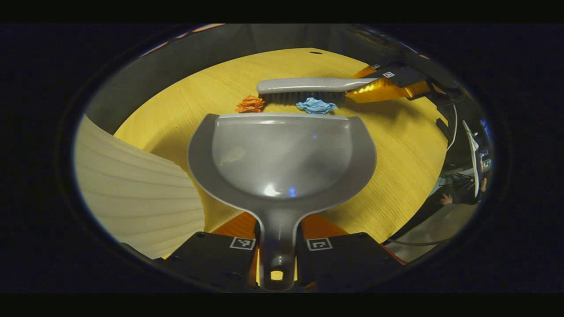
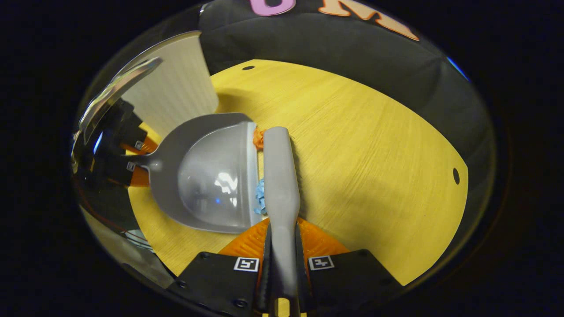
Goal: Pick up the small broom and dustpan from the desktop, sweep the trash into the dustpan with the broom, and then empty the trash into the garbage bin.
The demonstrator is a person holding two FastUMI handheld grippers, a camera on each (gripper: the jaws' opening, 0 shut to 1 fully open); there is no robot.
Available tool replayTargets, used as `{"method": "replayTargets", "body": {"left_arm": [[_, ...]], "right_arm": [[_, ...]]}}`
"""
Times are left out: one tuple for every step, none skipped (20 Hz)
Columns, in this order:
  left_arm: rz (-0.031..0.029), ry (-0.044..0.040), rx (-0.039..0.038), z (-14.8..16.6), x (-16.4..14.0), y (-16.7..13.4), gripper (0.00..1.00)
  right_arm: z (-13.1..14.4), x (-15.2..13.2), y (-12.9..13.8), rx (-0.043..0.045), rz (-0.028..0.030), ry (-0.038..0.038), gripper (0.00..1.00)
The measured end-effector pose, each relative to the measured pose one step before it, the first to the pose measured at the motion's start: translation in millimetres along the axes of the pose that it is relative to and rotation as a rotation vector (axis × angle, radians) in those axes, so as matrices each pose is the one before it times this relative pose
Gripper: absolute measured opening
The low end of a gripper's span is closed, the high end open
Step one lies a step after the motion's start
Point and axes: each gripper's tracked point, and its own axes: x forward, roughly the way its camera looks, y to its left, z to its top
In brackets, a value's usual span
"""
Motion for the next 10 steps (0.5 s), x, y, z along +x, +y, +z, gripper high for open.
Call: {"method": "replayTargets", "body": {"left_arm": [[-0.00585, -0.00113, -0.00714, 0.16, 0.51, -0.20, 0.28], [-0.00059, 0.00226, -0.00206, -1.45, 0.40, 0.55, 0.30], [0.00191, 0.00494, -0.00084, -1.55, 0.42, -0.48, 0.30], [0.00178, 0.00611, 0.00066, -1.44, -0.24, -0.61, 0.28], [0.00203, -0.01529, 0.00475, 2.24, -0.26, 0.45, 0.28], [-0.00014, 0.00211, -0.00022, 0.14, 2.33, 0.40, 0.26], [-0.00008, 0.00122, -0.00542, -0.69, -1.09, -0.64, 0.28], [0.00003, -0.00554, 0.00021, 0.66, 0.90, -0.67, 0.28], [0.00129, 0.00984, 0.00133, -2.04, 0.24, 0.43, 0.28], [0.00247, -0.00083, 0.00145, 0.80, 0.64, 1.06, 0.28]], "right_arm": [[-0.80, -0.59, 7.23, 0.00457, 0.02587, 0.00120, 0.27], [0.91, -5.20, 6.13, 0.00830, 0.03237, 0.00277, 0.27], [0.62, -3.02, 5.92, 0.00154, 0.01872, -0.00178, 0.27], [2.74, -5.85, 2.45, -0.00019, 0.01288, -0.00491, 0.27], [1.35, -4.68, 1.92, 0.00718, 0.00699, -0.01433, 0.27], [6.13, -6.04, -2.59, 0.01249, -0.01003, -0.02409, 0.27], [6.04, -7.99, -7.31, 0.01710, -0.02527, -0.02546, 0.27], [8.31, -4.65, -7.75, 0.02754, -0.02304, -0.01534, 0.27], [6.70, -2.32, -5.15, 0.03352, -0.03392, -0.01435, 0.26], [7.49, 5.74, -11.60, 0.01839, -0.03412, 0.00274, 0.23]]}}
